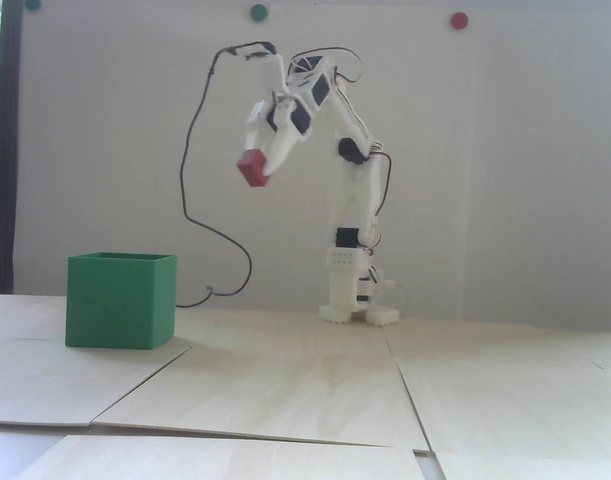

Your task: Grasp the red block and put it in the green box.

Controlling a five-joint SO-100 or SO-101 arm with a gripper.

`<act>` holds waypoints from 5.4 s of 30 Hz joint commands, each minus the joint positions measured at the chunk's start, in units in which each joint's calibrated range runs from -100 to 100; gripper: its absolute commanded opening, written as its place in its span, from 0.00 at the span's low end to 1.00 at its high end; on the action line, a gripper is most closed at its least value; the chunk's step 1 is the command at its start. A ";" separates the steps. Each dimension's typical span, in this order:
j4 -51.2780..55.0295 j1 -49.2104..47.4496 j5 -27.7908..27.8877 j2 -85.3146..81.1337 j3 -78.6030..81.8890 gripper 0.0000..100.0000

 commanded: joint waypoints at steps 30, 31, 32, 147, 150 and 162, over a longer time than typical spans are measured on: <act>-33.85 14.30 0.80 33.30 -20.50 0.28; -33.85 14.22 0.80 33.30 -20.50 0.30; -33.85 14.14 0.80 33.30 -20.50 0.30; -1.65 -45.69 -12.00 -84.19 117.75 0.03; -1.65 -45.69 -12.00 -84.19 117.75 0.03; -1.65 -45.69 -12.00 -84.19 117.75 0.03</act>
